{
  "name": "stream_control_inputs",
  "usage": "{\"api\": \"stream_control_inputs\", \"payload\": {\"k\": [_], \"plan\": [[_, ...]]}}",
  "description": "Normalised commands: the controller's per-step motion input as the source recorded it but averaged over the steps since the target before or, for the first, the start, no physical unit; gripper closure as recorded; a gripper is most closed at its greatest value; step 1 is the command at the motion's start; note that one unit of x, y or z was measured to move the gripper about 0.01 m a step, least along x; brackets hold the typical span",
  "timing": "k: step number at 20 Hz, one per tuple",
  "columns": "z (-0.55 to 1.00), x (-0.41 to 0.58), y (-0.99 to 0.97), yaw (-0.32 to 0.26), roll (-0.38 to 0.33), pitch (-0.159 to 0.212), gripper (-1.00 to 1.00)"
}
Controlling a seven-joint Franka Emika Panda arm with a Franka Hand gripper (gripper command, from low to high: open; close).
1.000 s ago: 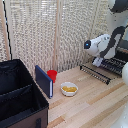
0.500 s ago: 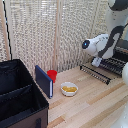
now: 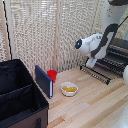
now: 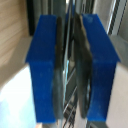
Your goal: Gently stretch your hand towards the oven tray's handle, obtaining a firm grip, and draw it cautiously out of the oven. Transition your grip to the hot dog bowl, gingerly seizing the edge, and elevate it from the surface. Hover the bowl over the tray, delicately lower it, and temper your grip, establishing the bowl's equilibrium.
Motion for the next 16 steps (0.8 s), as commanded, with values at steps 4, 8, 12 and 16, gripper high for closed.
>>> {"api": "stream_control_inputs", "payload": {"k": [4, 8, 12, 16], "plan": [[-0.04, 0.016, 0.60, -0.123, -0.079, 0.026, 1.00], [-0.02, 0.011, 0.24, -0.015, -0.030, 0.049, -1.00], [0.01, 0.106, 0.13, -0.013, -0.009, -0.011, -1.00], [0.17, 0.054, 0.09, -0.122, 0.028, -0.135, -1.00]]}}
